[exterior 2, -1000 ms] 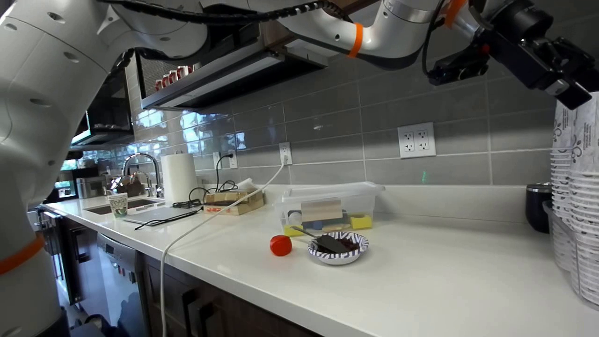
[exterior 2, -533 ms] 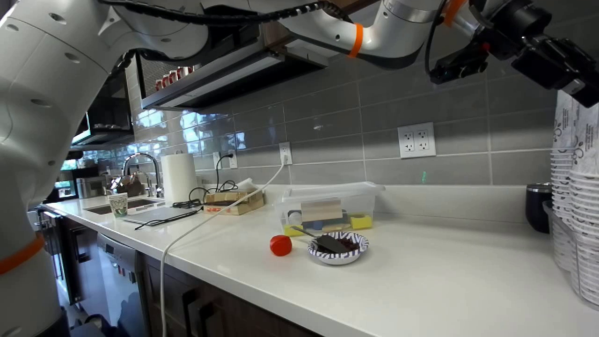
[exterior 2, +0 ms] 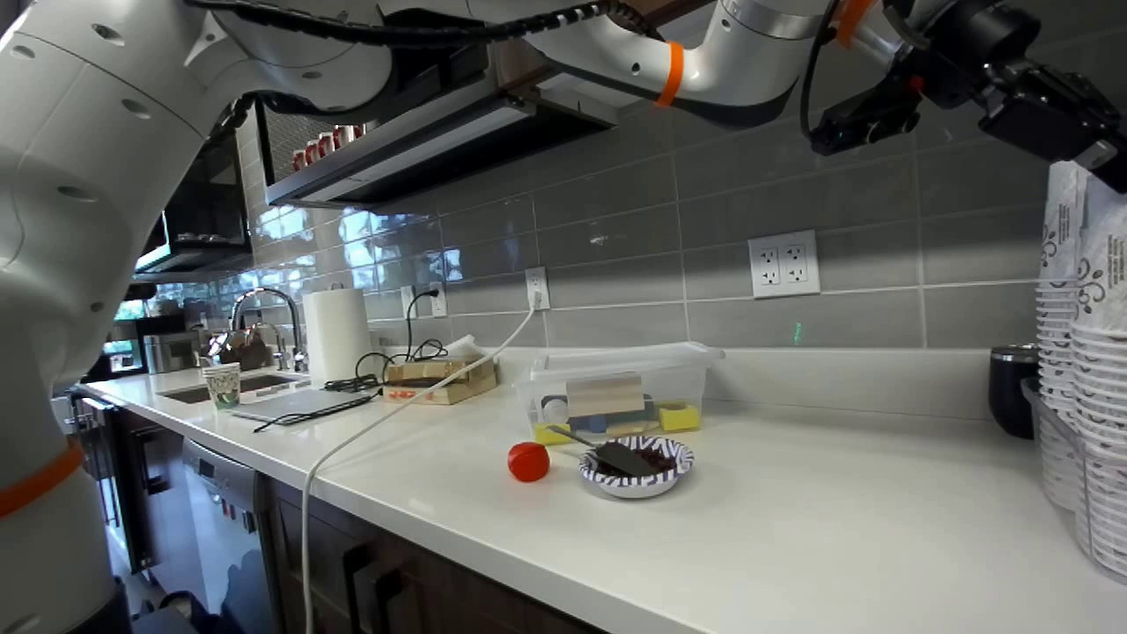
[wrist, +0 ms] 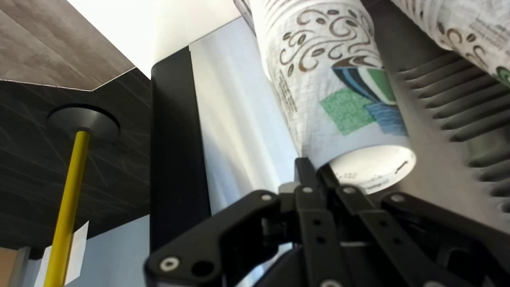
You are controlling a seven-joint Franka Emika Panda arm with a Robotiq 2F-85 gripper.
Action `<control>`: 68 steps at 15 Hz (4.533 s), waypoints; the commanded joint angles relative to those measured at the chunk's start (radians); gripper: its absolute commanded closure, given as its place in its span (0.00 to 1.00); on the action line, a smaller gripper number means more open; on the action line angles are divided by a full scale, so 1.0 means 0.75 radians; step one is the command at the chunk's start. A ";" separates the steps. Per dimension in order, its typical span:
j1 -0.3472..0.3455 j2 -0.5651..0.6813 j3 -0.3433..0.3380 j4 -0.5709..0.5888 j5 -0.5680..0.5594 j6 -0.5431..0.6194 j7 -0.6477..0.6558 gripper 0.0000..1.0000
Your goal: Remove some cups from the stack
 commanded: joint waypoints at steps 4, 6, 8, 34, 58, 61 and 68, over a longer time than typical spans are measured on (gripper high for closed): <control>0.039 -0.049 -0.006 0.002 -0.017 -0.002 0.030 0.99; 0.053 -0.074 -0.004 0.028 -0.015 -0.016 0.015 0.99; 0.069 -0.096 -0.005 0.065 -0.020 -0.033 0.006 0.99; 0.245 -0.555 0.061 -0.027 -0.234 -0.250 -0.725 0.99; 0.051 -0.922 0.296 -1.252 -0.623 0.435 -0.102 0.99; 0.057 -0.910 0.327 -1.352 -0.680 0.504 0.020 0.99; 0.073 -0.871 0.398 -1.504 -0.881 0.576 0.290 0.99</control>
